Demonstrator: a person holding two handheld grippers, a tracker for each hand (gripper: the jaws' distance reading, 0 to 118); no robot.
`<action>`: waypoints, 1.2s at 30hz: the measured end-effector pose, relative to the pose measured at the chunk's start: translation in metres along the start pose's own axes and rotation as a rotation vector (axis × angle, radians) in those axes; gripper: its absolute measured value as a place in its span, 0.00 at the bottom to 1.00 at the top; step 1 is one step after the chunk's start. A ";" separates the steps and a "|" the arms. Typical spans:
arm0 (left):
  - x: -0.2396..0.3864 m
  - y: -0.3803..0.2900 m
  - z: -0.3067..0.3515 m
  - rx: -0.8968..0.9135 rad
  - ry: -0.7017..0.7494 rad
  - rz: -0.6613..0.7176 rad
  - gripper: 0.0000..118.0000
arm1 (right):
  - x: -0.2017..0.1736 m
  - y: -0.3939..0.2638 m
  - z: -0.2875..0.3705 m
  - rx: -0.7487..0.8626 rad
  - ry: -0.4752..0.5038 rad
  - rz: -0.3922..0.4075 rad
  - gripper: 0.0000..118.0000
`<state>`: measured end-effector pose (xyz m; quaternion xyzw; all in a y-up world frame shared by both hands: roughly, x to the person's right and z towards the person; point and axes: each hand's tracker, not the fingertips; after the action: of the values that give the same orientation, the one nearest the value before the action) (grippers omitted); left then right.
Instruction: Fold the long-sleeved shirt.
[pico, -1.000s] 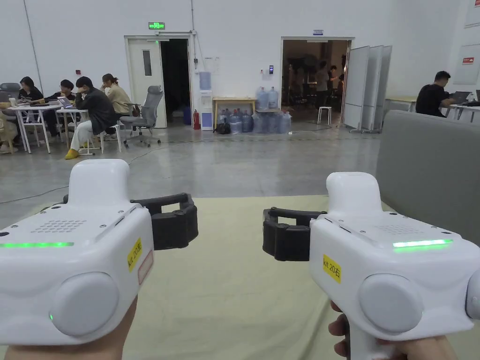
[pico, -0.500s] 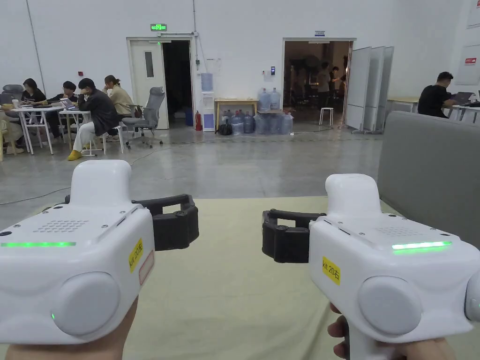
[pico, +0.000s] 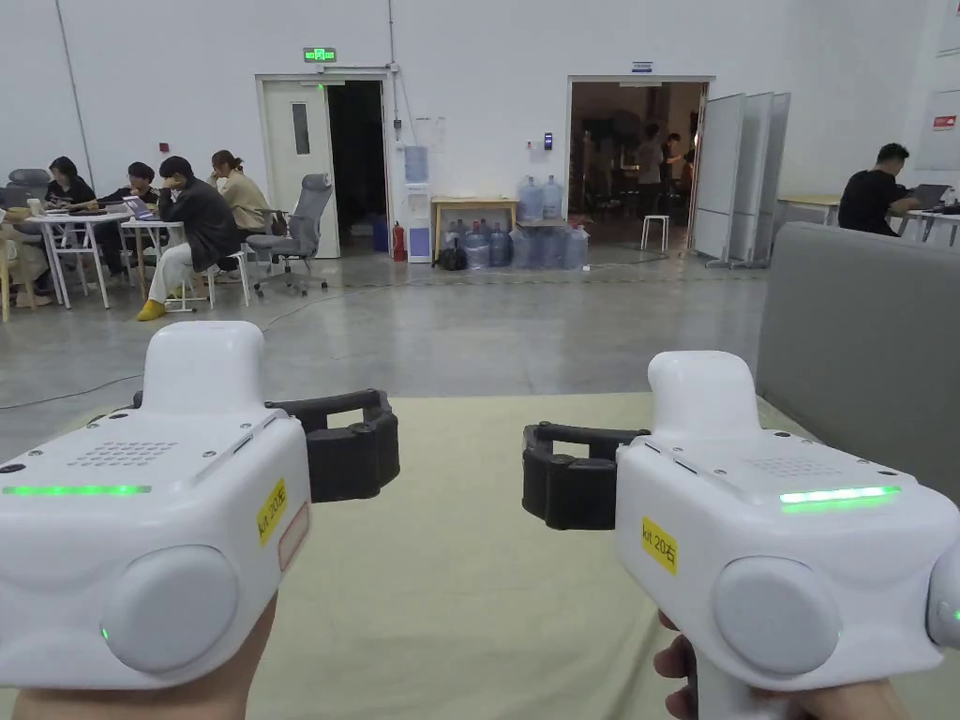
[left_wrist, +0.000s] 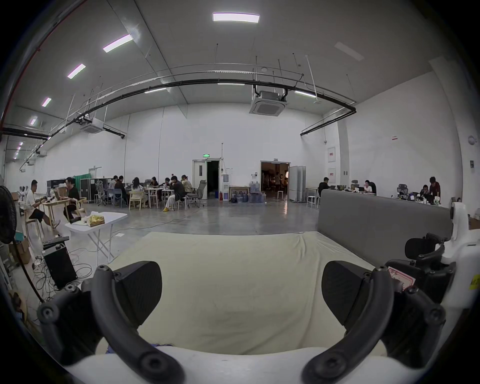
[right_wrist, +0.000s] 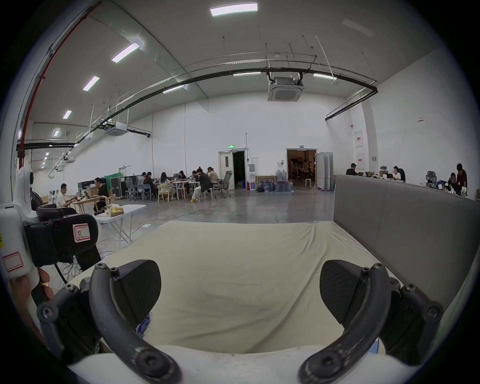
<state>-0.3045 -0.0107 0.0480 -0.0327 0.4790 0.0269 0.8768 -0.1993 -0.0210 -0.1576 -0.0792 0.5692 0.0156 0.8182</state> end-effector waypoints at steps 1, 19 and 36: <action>0.000 0.000 -0.001 0.005 -0.005 0.001 1.00 | 0.000 0.000 0.000 0.001 -0.003 0.003 1.00; 0.000 -0.002 -0.003 -0.008 -0.013 0.003 1.00 | -0.002 0.000 0.002 0.007 -0.007 0.004 1.00; 0.000 -0.004 -0.003 -0.009 -0.021 0.006 1.00 | -0.005 -0.003 0.003 0.026 -0.024 0.001 1.00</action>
<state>-0.3072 -0.0153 0.0467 -0.0350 0.4698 0.0318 0.8815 -0.1984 -0.0232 -0.1513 -0.0679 0.5597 0.0096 0.8259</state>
